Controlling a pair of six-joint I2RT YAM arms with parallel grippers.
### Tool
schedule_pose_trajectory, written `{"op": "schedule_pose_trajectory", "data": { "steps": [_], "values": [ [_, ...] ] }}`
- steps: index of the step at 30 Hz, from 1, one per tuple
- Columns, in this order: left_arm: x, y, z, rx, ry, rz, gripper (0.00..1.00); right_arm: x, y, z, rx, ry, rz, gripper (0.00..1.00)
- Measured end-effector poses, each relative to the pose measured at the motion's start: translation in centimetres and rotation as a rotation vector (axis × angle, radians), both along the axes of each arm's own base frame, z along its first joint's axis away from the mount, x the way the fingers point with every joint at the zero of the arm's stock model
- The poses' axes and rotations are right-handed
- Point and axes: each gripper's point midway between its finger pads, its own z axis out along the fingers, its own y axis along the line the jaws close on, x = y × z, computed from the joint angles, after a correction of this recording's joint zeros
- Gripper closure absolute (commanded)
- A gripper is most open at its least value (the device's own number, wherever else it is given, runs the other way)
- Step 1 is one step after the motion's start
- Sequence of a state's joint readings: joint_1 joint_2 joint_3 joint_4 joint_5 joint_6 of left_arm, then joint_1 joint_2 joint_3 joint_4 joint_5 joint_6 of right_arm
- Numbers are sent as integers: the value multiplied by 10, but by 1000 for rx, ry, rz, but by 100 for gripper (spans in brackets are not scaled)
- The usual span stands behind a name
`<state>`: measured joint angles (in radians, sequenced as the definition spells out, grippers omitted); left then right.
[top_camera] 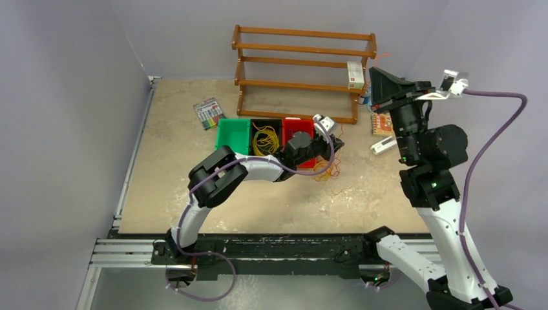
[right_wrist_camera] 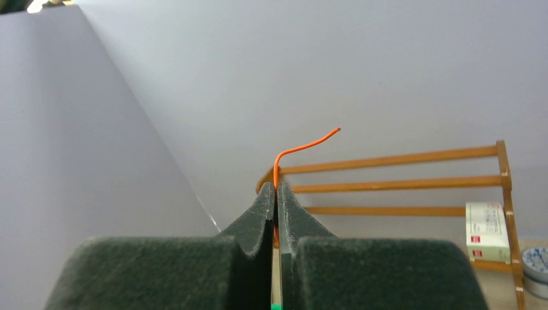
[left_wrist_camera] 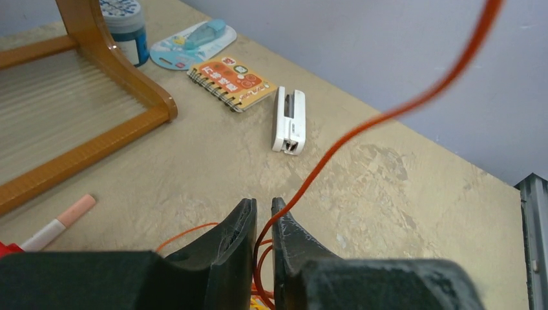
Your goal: Untangle the cables
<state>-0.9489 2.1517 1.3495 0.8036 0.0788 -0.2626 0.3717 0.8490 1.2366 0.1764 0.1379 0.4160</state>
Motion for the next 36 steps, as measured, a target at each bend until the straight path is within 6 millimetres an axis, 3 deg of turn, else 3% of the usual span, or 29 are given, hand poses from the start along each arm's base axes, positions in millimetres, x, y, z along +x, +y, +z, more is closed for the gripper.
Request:
{"op": "schedule_pose_trajectory", "data": {
  "steps": [10, 17, 24, 31, 33, 36],
  "values": [
    [-7, -6, -21, 20, 34, -23, 81, -33, -17, 42, 11, -154, -38, 100],
    [-11, -9, -47, 55, 64, -35, 76, -64, -34, 78, 43, -279, -73, 100],
    [-13, -9, -72, 92, 107, -35, 69, -82, -43, 99, 49, -347, -97, 100],
    [-13, -7, -69, 110, 109, -32, 54, -77, -50, 95, 55, -326, -141, 100],
    [-13, -4, -56, 114, 95, -29, 49, -74, -51, 91, 50, -314, -153, 100],
    [-14, 0, -18, 86, 55, -27, 44, -66, -53, 82, 38, -284, -176, 100]
  ]
}}
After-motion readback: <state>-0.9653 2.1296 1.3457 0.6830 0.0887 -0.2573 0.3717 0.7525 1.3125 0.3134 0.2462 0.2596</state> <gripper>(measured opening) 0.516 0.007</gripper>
